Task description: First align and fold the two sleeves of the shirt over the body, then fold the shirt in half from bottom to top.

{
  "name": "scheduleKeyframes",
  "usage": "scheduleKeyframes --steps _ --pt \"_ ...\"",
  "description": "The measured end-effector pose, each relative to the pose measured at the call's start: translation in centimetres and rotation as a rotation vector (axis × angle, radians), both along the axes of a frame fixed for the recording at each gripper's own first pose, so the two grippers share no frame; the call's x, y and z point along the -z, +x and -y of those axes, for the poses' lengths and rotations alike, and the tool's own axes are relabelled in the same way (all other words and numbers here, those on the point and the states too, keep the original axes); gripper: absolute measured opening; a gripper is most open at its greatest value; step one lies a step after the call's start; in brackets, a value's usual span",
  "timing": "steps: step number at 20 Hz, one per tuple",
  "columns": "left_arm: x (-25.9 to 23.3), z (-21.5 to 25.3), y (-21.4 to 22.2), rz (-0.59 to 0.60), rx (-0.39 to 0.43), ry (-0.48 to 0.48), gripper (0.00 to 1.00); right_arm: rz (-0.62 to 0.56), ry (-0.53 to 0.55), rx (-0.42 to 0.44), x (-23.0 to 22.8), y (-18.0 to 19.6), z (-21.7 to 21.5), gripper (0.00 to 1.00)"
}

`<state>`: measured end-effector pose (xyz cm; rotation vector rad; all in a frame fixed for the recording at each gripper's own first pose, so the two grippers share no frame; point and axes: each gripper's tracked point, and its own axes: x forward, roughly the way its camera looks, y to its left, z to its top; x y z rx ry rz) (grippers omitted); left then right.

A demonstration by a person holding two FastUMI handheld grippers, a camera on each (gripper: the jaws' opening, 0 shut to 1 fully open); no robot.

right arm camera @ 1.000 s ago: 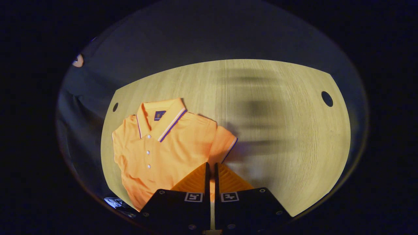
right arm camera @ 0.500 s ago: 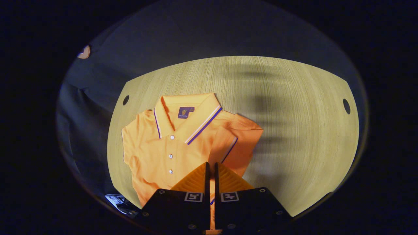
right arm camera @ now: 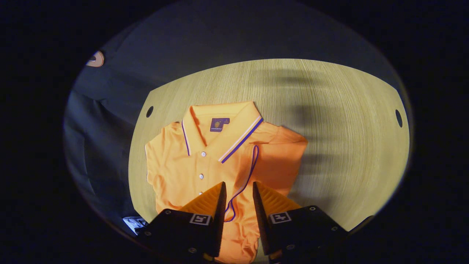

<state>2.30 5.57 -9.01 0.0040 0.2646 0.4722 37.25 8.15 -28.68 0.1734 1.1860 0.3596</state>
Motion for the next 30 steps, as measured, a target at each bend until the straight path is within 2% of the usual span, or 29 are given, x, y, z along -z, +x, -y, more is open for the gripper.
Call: scheduleKeyframes --steps 1,2,3,5,8,13,17,19,22,30 --pt "-0.1 0.0 0.3 0.001 0.004 -0.006 0.98 0.011 0.016 0.000 -0.2 0.1 -0.1 0.42" --pt "-0.1 0.1 0.5 -0.001 0.008 -0.013 0.98 0.015 0.038 0.006 -0.5 0.1 -0.4 0.58" --pt "-0.2 0.0 0.6 -0.002 0.009 -0.016 0.98 0.018 0.069 0.018 -0.8 0.0 -0.7 0.64" --pt "-0.2 -0.3 1.1 0.000 0.019 -0.027 0.98 0.020 0.101 0.033 -1.2 -0.3 -1.1 0.71" --pt "1.1 -0.7 2.3 -0.026 0.046 -0.078 0.97 0.051 0.092 0.030 -1.9 -1.1 -0.7 0.72" --pt "3.9 -2.0 6.1 -0.097 0.115 -0.242 0.98 0.105 0.087 0.060 -3.4 -2.9 0.0 0.91" --pt "6.8 -3.8 10.5 -0.194 0.201 -0.305 0.98 0.163 0.073 0.130 -4.9 -4.9 0.6 0.96" --pt "8.4 -4.5 12.2 -0.267 0.241 -0.317 0.98 0.203 0.063 0.173 -6.2 -6.1 1.1 0.96" --pt "10.5 -5.3 15.2 -0.365 0.296 -0.386 0.98 0.256 0.056 0.244 -7.8 -8.0 1.7 0.96" --pt "16.7 -6.3 22.4 -0.623 0.365 -0.494 0.97 0.338 -0.016 0.394 -9.7 -14.9 3.3 0.97"
